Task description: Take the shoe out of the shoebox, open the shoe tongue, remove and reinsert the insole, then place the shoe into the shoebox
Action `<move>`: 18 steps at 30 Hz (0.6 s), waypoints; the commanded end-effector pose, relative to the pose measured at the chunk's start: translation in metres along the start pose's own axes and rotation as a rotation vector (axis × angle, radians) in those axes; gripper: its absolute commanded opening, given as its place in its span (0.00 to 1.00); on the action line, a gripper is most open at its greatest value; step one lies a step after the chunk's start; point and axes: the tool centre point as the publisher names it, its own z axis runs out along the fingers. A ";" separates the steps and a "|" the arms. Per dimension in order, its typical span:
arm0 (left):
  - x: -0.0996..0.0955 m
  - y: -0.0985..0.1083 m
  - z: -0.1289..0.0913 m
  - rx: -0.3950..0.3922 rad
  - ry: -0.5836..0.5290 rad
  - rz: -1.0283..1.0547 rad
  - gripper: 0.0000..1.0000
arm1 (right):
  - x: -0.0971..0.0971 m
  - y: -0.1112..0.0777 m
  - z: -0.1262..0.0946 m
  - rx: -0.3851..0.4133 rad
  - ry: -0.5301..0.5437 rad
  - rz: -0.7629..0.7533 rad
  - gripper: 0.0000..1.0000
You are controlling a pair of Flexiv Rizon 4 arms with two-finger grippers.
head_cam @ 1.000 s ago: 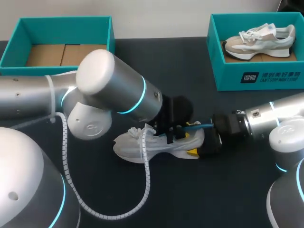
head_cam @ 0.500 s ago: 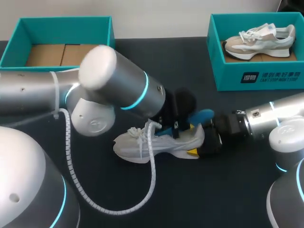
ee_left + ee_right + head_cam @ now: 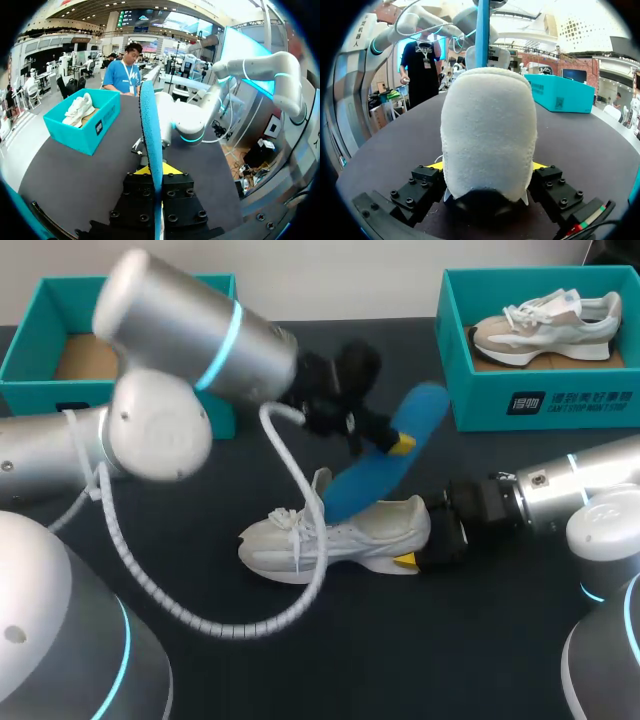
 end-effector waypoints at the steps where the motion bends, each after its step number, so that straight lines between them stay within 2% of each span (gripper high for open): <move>1: 0.005 -0.015 -0.059 0.161 0.119 -0.017 0.00 | -0.001 -0.004 0.003 0.005 -0.001 0.002 0.00; 11: 0.017 -0.063 -0.124 0.414 0.185 -0.050 0.00 | -0.001 -0.004 0.003 0.005 -0.001 0.002 0.00; 13: 0.020 -0.068 -0.136 0.437 0.169 -0.043 0.00 | -0.001 -0.004 0.003 0.005 -0.001 0.002 0.00; 18: 0.020 -0.068 -0.136 0.437 0.169 -0.043 0.00 | -0.001 -0.004 0.003 0.005 -0.001 0.002 0.00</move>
